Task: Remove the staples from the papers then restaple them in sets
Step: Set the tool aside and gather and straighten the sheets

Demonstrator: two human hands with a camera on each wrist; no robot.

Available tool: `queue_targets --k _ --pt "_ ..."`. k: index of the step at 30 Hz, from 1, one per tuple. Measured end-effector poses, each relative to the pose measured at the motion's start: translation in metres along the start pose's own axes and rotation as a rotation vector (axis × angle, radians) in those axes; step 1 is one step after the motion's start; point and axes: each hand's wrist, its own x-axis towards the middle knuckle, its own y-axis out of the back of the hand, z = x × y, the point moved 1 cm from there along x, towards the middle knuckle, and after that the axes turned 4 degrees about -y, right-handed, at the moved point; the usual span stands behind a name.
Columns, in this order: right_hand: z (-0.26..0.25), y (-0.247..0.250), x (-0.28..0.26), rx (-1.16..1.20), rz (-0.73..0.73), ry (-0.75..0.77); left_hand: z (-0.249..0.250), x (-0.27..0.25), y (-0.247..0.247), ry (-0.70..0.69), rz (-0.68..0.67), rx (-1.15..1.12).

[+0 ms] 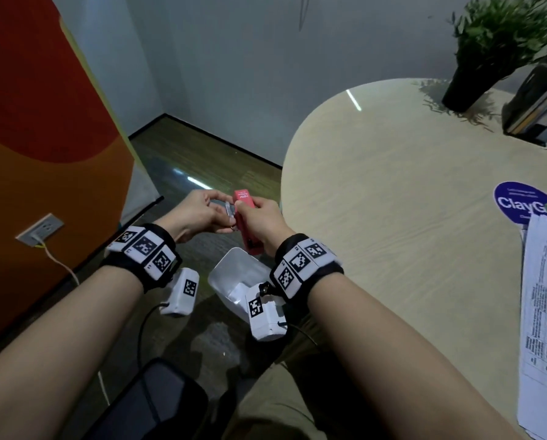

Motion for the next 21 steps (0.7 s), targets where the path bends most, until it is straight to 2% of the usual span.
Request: queue_targets --k 5,13,18,21 --pt "0.020 -0.008 0.005 0.058 0.090 -0.117 -0.024 0.007 0.000 0.006 0.023 0.017" --pt "0.031 -0.018 0.016 0.265 0.200 -0.278 -0.044 0.018 0.005 0.056 0.180 -0.187" --pt "0.026 -0.023 0.019 0.485 0.218 -0.308 -0.052 0.022 0.004 0.078 0.287 -0.395" --pt "0.018 -0.028 0.022 0.567 0.249 -0.289 -0.052 0.024 0.003 0.057 0.321 -0.440"
